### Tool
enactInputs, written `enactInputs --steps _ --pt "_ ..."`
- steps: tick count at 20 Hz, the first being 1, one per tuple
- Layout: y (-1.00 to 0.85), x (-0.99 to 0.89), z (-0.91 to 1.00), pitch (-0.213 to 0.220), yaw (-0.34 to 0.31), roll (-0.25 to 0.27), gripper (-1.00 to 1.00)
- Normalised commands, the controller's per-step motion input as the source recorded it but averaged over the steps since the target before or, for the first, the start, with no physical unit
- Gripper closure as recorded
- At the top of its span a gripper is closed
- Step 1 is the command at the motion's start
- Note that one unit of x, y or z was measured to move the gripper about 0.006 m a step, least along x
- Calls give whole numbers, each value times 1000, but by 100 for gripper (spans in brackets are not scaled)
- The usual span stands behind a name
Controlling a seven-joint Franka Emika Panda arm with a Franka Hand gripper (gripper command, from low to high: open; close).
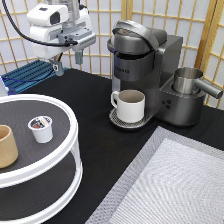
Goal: Make coffee
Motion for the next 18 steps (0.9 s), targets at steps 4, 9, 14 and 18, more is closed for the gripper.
enactInputs --steps 4,9,14,18 --pt "0 92 59 40 0 0 -100" --pt "0 242 167 65 0 17 -100" --pt "0 843 758 151 3 84 -100" --pt "0 1000 866 152 0 89 -100"
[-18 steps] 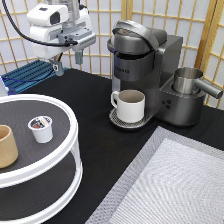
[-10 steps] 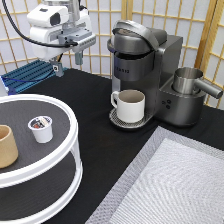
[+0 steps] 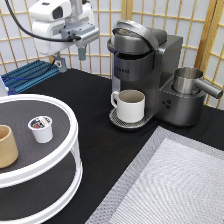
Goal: Make coffee
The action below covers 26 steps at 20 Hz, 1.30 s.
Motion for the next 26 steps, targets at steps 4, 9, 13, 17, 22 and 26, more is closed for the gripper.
enactInputs --steps 4,9,13,17,22,26 --pt "0 1000 866 168 0 113 -100" --pt "0 1000 879 139 0 104 -100" --pt "-42 929 562 170 0 170 -100" --pt "-51 714 171 196 0 198 -100" --pt "0 558 112 163 1 173 -100" --pt "83 454 234 139 0 87 -100"
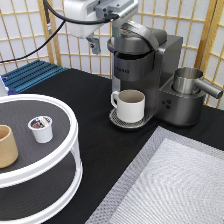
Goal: Make coffee
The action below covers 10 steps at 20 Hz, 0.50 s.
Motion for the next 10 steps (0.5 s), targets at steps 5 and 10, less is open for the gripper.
enactInputs --steps 5,10 --pt "396 321 436 74 0 0 -100" --pt "555 267 497 33 0 -47 -100"
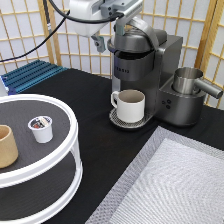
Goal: Make coffee
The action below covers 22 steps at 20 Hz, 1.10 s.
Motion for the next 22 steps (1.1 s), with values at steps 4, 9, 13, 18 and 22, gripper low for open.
enactInputs --steps 4,9,13,18,22 --pt "619 243 539 19 0 -90 -100" --pt "673 193 411 41 -9 -145 -100" --pt "730 145 565 38 -10 -207 -100" --pt "688 133 684 45 -2 -233 -100" --pt "642 304 594 121 8 -196 -100"
